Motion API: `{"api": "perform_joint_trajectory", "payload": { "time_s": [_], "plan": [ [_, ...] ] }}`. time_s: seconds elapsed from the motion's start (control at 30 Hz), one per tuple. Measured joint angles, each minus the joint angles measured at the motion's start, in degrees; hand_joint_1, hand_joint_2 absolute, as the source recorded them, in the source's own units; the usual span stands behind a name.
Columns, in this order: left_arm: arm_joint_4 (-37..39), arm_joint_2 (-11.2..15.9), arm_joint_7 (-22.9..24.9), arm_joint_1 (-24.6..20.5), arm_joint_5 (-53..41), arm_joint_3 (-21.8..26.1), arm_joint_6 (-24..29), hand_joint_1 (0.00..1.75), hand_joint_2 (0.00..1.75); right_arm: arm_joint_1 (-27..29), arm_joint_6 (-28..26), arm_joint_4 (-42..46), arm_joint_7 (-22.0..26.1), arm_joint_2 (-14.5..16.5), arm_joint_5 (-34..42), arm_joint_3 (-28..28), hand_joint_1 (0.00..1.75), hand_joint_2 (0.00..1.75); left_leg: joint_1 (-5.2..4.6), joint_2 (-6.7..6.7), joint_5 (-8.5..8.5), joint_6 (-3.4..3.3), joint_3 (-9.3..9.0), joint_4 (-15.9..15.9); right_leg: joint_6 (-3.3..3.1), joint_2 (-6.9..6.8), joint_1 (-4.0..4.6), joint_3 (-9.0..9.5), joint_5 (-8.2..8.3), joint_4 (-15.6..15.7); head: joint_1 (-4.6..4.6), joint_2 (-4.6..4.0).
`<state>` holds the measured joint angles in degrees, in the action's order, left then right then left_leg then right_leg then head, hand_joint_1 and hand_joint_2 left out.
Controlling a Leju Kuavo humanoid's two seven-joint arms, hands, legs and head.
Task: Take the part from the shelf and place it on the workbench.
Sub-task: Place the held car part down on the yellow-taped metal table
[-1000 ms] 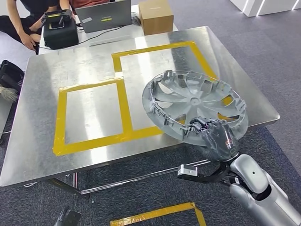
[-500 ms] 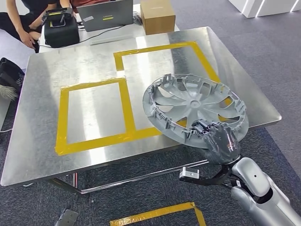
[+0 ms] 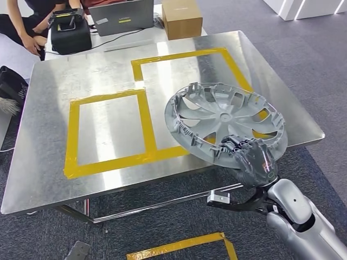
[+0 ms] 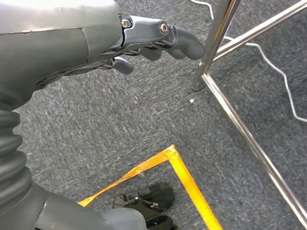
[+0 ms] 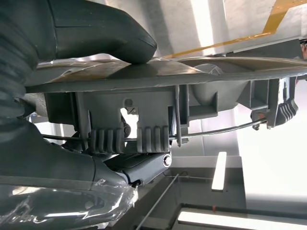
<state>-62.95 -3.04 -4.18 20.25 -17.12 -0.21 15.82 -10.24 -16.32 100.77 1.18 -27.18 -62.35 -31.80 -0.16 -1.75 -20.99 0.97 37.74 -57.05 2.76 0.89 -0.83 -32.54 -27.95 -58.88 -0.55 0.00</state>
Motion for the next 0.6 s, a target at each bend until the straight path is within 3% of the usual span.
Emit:
{"api": "perform_joint_trajectory", "payload": {
  "time_s": [0.6],
  "plan": [
    [0.0,-0.2,1.5,-0.3,-2.0,0.8,-1.5,0.0,1.75,-8.1,3.2,-7.6,-2.3,-0.3,-0.4,0.7,1.75,1.75,-0.03,0.0,0.04,-0.07,0.02,0.0,0.06,-0.01,-0.06,0.0,0.05,0.0,0.0,0.0]
  ]
}}
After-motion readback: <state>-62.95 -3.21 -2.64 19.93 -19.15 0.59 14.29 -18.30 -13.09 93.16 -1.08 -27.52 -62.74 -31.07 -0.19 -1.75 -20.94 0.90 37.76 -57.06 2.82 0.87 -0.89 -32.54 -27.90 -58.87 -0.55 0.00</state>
